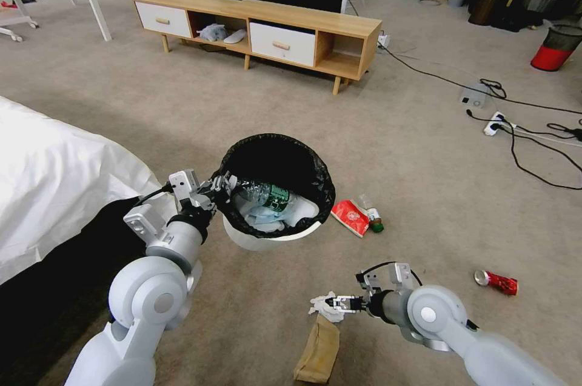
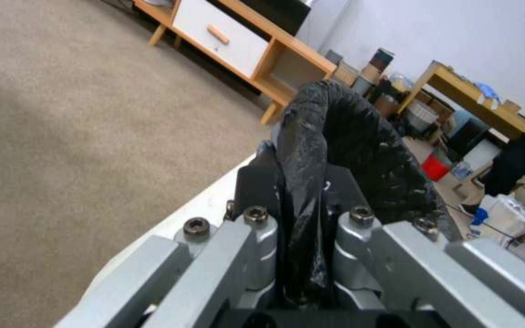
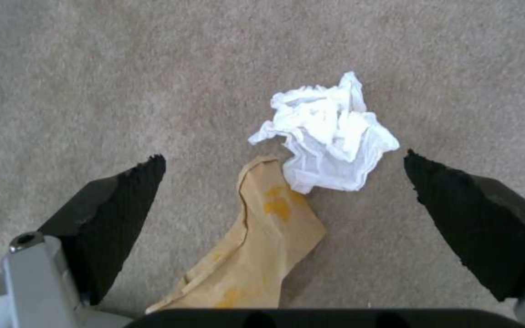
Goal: Pick up the trash bin and place the garbage on the floor into it.
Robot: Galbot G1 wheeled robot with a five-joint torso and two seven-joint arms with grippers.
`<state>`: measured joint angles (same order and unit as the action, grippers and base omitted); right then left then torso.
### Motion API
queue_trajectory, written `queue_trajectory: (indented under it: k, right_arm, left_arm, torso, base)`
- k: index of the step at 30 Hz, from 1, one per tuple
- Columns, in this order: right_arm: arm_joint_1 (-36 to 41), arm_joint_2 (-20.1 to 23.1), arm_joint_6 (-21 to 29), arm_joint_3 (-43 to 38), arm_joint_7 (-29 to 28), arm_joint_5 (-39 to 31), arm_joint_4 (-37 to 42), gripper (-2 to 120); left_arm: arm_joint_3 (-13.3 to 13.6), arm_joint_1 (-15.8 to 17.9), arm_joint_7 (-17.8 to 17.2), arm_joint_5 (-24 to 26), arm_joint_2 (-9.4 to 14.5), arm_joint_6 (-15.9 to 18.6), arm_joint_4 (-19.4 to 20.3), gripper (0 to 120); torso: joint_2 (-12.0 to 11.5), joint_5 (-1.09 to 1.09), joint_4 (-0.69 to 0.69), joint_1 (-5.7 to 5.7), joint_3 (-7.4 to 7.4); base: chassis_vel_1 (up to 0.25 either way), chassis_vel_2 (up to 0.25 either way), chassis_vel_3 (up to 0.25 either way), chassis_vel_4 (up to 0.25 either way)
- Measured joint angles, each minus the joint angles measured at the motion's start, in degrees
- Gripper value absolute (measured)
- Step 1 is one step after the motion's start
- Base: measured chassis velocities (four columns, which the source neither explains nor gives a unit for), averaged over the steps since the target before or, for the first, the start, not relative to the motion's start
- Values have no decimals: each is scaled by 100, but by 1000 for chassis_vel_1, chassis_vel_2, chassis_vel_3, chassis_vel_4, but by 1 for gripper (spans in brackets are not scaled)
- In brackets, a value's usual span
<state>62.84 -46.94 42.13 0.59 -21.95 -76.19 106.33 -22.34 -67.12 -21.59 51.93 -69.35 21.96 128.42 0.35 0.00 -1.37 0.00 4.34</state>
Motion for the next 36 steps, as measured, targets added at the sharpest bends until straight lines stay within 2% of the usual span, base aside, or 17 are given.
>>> queue_trajectory:
  k: [20, 36]
  right_arm:
    - [-149, -56, 1, 366, 1027, 1041, -475, 100]
    - [-400, -286, 0, 734, 1098, 1175, -850, 100]
  left_arm:
    - [-14, 5, 16, 27, 30, -17, -41, 7]
    - [-9, -16, 19, 14, 7, -35, -51, 7]
  torso:
    - [0, 0, 0, 0, 0]
    - [0, 0, 0, 0, 0]
  base:
    - [0, 0, 0, 0]
    - [0, 0, 0, 0]
